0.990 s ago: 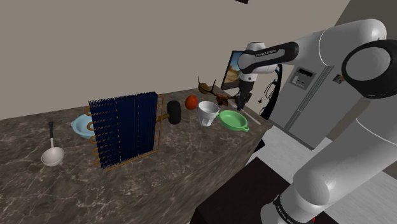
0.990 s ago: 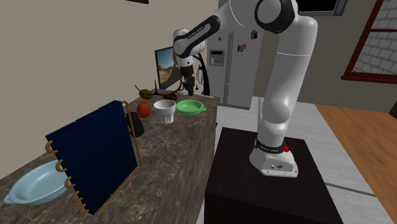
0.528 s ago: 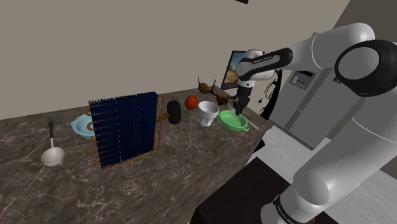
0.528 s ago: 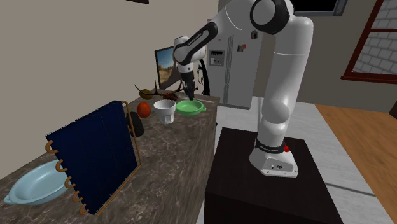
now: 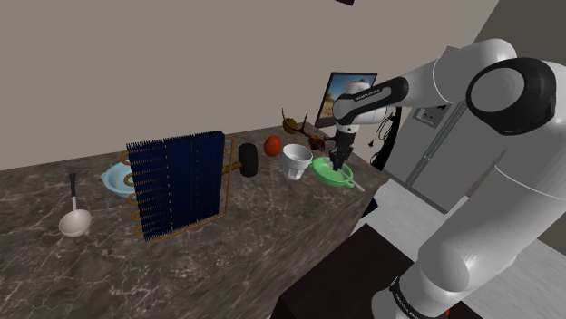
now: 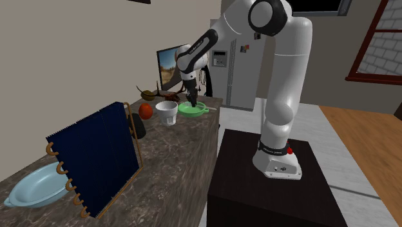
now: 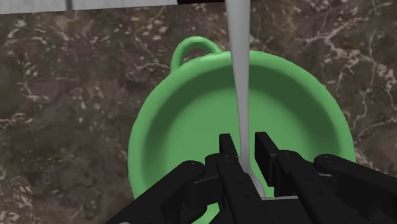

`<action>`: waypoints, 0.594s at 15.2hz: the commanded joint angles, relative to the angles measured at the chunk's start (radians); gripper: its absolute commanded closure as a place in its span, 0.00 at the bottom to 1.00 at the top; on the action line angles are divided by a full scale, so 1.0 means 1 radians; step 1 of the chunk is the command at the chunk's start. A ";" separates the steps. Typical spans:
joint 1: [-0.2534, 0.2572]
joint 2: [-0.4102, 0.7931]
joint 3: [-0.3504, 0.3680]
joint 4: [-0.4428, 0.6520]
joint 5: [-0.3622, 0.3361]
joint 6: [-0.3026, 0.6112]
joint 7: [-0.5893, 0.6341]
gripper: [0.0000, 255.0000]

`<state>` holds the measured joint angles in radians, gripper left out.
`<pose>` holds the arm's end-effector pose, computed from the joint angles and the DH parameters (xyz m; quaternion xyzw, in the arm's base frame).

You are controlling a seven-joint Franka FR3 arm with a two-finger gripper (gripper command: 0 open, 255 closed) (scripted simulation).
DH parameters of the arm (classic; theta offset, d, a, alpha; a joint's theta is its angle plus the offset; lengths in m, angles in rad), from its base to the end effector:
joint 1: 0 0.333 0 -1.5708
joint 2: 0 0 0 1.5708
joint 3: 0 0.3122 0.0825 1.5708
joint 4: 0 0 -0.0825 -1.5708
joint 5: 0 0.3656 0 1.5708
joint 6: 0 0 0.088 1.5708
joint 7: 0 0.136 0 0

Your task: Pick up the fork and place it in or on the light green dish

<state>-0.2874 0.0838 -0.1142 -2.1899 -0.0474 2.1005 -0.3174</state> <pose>0.4625 -0.2001 0.3150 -0.9956 0.0284 0.0892 0.0078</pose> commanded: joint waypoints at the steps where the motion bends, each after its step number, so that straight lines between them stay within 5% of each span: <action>1: 0.000 0.001 0.000 -0.004 0.000 0.005 0.001 1.00; 6: 0.000 0.001 0.000 -0.004 0.000 0.005 0.001 1.00; 7: 0.000 0.001 0.000 -0.004 0.000 0.005 0.001 0.00; 9: 0.000 0.001 0.000 -0.003 0.000 0.005 0.001 0.00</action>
<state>-0.2872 0.0846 -0.1140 -2.1934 -0.0473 2.1052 -0.3168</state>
